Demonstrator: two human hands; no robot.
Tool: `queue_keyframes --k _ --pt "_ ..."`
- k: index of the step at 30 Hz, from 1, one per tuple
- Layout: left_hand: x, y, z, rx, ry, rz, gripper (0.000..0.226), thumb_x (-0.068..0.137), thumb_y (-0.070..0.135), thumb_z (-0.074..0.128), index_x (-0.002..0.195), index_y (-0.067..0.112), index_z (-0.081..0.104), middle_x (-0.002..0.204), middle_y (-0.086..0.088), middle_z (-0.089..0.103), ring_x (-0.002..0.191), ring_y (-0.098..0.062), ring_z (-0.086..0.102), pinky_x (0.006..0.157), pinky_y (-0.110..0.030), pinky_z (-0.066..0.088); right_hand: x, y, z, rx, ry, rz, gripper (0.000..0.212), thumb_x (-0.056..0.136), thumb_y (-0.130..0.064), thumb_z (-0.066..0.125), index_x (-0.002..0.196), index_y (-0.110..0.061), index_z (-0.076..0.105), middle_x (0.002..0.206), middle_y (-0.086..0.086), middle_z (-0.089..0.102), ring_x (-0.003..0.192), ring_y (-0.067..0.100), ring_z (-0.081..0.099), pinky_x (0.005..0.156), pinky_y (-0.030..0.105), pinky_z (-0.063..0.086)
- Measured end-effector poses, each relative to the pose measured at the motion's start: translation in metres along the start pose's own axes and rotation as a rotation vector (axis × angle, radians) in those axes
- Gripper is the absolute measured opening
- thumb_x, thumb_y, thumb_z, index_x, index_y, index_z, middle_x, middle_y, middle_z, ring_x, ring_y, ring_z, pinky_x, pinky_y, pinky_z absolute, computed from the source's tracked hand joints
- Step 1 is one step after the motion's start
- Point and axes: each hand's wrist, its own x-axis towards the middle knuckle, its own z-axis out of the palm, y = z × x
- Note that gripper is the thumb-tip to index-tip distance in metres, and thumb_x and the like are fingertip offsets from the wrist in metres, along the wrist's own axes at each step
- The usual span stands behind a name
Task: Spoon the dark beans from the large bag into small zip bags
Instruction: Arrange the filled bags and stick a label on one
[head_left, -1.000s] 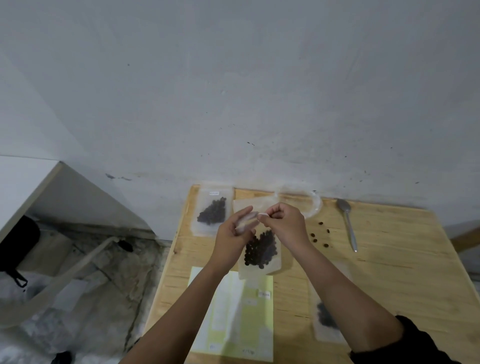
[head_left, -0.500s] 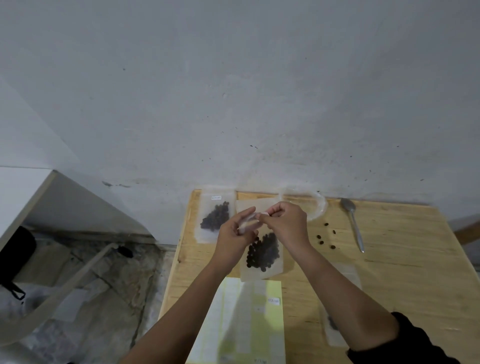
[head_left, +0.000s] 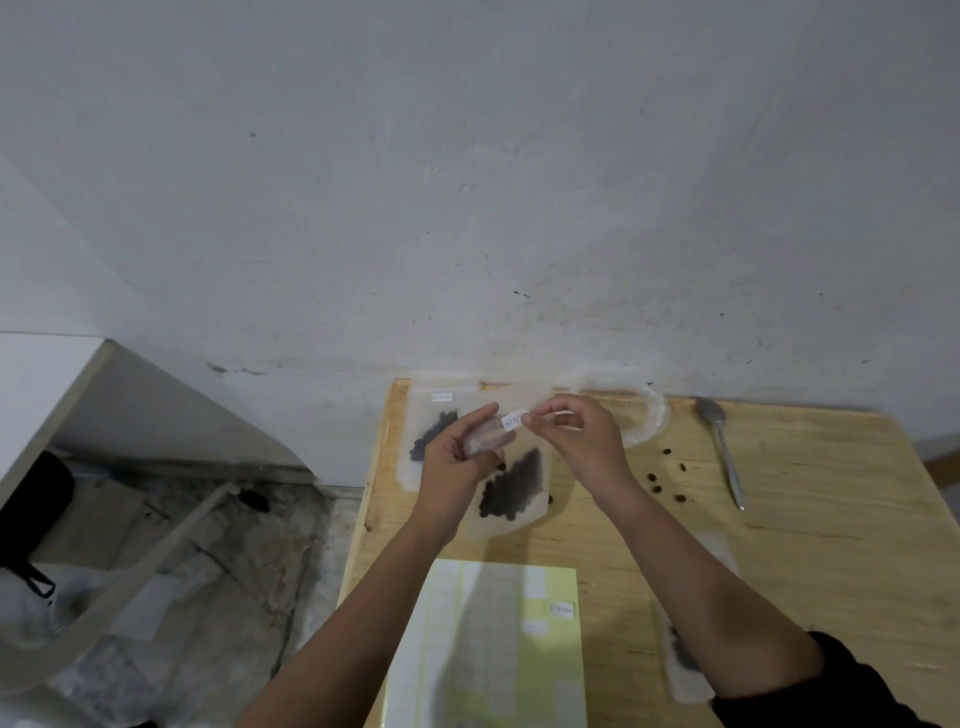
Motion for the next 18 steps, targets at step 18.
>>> queue_keyframes --k 18 --pt "0.007 -0.001 -0.004 -0.019 0.141 -0.002 0.044 0.082 -0.007 0.062 0.123 0.01 0.058 0.107 0.003 0.069 0.086 -0.015 0.065 0.081 -0.031 0.054 0.008 -0.001 0.031 -0.029 0.076 0.027 0.012 0.078 -0.016 0.072 0.067 -0.02 0.07 0.113 0.003 0.06 0.109 0.012 0.054 0.099 0.037 0.043"
